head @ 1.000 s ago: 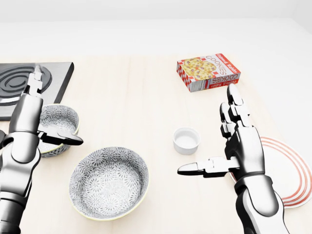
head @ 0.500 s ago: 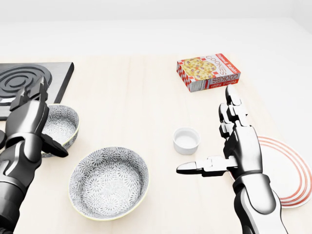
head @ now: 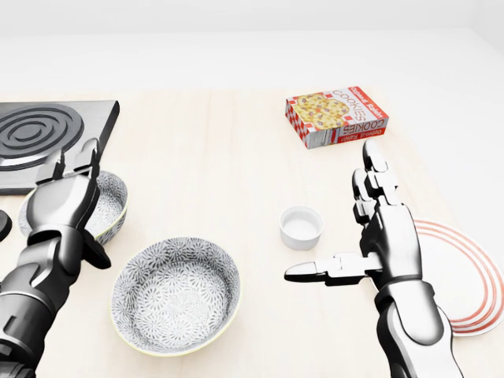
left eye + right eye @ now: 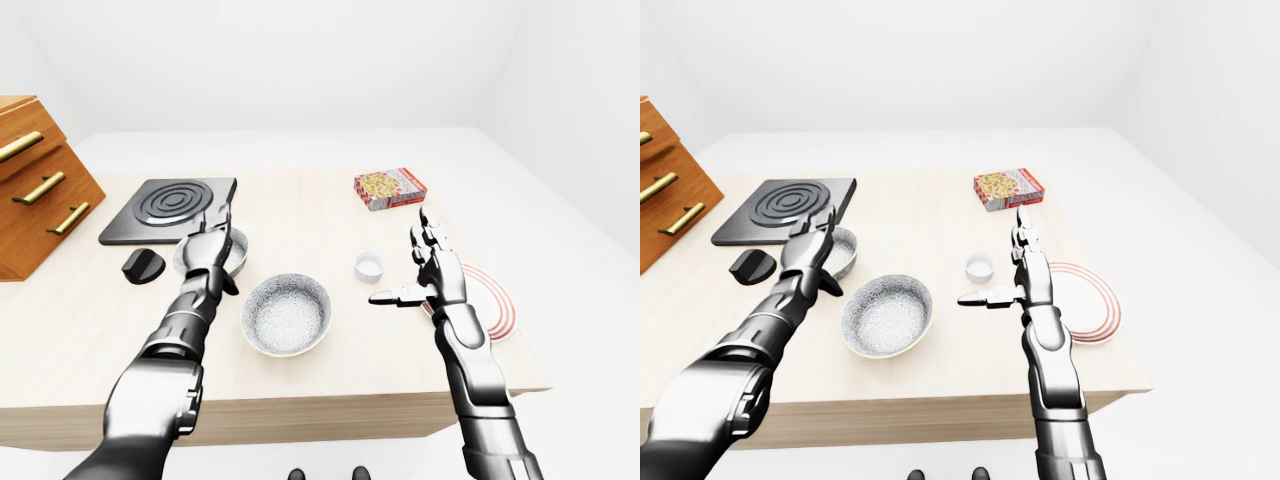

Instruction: Pick the akita bowl from table center and place it on the plate.

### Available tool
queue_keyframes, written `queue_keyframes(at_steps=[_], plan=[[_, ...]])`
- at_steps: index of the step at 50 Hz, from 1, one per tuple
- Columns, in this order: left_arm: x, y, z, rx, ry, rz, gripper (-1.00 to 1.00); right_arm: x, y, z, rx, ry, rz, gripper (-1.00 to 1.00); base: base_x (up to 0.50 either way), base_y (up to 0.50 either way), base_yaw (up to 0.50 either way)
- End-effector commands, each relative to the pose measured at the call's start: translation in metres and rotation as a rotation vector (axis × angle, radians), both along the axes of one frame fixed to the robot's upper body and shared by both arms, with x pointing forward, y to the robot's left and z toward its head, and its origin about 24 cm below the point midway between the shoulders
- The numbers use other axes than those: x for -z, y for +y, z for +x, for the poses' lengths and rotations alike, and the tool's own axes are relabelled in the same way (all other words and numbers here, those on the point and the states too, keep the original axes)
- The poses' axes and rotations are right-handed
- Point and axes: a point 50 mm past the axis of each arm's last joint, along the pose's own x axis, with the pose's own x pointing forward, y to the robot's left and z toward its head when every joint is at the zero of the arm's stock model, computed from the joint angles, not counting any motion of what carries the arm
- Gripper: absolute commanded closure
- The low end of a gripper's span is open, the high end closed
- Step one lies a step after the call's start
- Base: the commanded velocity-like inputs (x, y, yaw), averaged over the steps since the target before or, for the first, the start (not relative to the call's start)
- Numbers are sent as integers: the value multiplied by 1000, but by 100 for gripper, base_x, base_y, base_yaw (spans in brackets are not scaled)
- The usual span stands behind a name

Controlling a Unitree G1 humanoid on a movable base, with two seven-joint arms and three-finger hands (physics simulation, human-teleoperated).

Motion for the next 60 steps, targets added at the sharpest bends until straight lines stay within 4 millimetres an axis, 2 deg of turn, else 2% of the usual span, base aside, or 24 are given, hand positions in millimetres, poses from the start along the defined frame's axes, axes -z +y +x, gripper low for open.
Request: queue_keyframes(at_steps=[1, 12, 32, 50, 51, 52, 53, 54, 55, 60], plan=[[7, -5, -2, 33, 20, 78, -100, 0, 0, 1, 0, 3, -2, -100, 0, 0, 0], [24, -12, -9, 56, 86, 85, -100, 3, 2, 2, -4, 15, -4, -100, 0, 0, 0], [35, 11, -18, -100, 206, 138, -100, 7, 0, -1, -7, 29, -6, -100, 0, 0, 0], [42, 9, -20, -98, 299, 125, -97, 11, 3, 1, -12, 46, -9, -100, 0, 0, 0], [42, 9, -20, -98, 301, 123, -52, 11, 3, 1, -11, 46, -8, -100, 0, 0, 0], [42, 9, -20, -97, 303, 124, -33, 11, 3, 1, -11, 47, -8, -100, 0, 0, 0], [42, 9, -20, -97, 305, 123, -1, 11, 3, 1, -11, 47, -8, -100, 0, 0, 0], [43, 9, -21, -97, 313, 119, 73, 11, 3, 2, -12, 49, -8, -100, 0, 0, 0], [43, 9, -21, -97, 313, 120, 100, 12, 3, 2, -12, 50, -7, -100, 0, 0, 0], [45, 8, -21, -93, 325, 116, 100, 13, 4, 3, -14, 55, -7, -100, 0, 0, 0]])
